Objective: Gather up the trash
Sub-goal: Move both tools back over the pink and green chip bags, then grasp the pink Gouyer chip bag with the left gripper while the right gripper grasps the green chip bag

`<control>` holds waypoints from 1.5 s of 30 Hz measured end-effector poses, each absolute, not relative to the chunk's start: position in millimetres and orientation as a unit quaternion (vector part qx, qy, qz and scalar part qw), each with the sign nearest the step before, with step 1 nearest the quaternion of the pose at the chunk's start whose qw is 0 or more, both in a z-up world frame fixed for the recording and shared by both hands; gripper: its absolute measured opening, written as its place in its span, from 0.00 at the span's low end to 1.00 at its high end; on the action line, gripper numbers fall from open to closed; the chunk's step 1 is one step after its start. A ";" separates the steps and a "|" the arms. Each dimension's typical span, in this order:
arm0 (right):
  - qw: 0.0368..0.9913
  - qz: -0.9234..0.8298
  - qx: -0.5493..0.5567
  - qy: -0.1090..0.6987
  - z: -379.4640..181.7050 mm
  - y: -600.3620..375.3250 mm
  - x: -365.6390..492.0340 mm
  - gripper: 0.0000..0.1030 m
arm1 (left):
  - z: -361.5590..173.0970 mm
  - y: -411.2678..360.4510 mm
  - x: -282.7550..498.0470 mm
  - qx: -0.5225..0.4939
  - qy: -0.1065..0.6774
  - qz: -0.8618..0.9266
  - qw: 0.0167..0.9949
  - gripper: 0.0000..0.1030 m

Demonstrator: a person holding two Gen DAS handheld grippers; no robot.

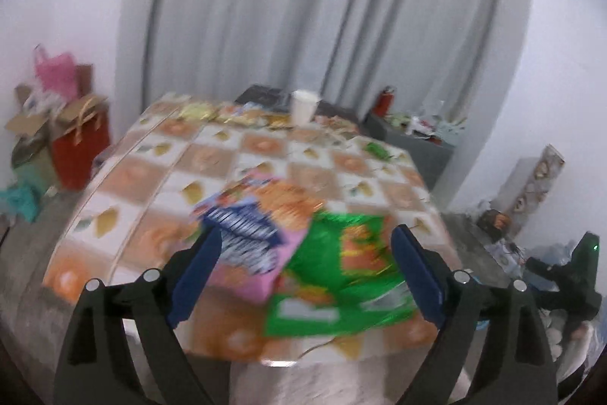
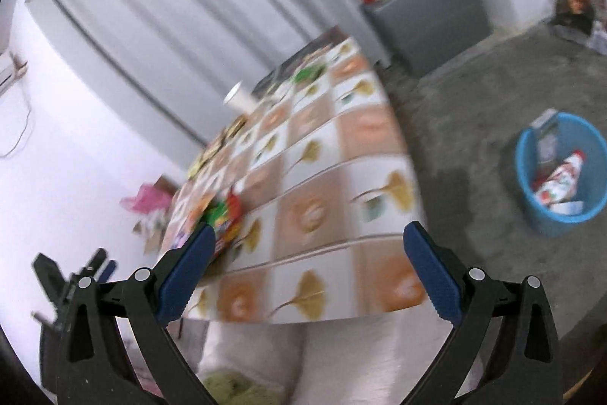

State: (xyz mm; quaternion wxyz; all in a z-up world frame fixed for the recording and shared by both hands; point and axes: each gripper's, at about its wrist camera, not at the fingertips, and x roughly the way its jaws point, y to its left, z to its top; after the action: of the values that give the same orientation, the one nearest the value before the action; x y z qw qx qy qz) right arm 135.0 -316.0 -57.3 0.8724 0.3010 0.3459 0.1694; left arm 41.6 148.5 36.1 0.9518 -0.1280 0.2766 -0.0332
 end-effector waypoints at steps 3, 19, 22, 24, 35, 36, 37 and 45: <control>0.858 0.200 0.299 0.366 -57.7 -289.2 141.8 0.93 | 23.5 159.8 39.6 -0.128 0.287 -0.024 0.949 0.86; 0.756 0.283 0.317 0.498 -81.8 -166.9 222.4 0.81 | 1.9 111.3 124.2 0.052 0.339 -0.050 0.938 0.83; 0.729 0.285 0.329 0.529 -95.7 -149.3 238.5 0.75 | -13.3 109.8 143.9 0.070 0.374 -0.041 0.924 0.79; 0.723 0.286 0.325 0.539 -99.4 -140.9 243.1 0.70 | -22.3 107.5 151.7 0.090 0.389 -0.036 0.916 0.75; 0.726 0.290 0.280 0.557 -95.4 -104.4 252.2 0.49 | -48.3 106.2 169.2 0.131 0.429 -0.011 0.894 0.49; 0.728 0.288 0.276 0.557 -95.9 -102.3 253.4 0.45 | -48.2 105.3 169.4 0.134 0.428 -0.010 0.894 0.46; 0.732 0.284 0.269 0.558 -96.3 -101.7 251.7 0.43 | -48.6 104.5 169.6 0.137 0.428 -0.009 0.893 0.44; 0.757 0.262 0.229 0.554 -96.5 -96.4 249.1 0.22 | -48.0 98.5 166.9 0.145 0.419 -0.008 0.896 0.26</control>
State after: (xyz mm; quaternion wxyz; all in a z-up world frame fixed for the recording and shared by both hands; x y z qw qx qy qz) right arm 249.1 -96.4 -96.5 0.7568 0.2288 0.5536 0.2617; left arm 166.9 98.5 -48.0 0.8963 0.1455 0.4187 -0.0085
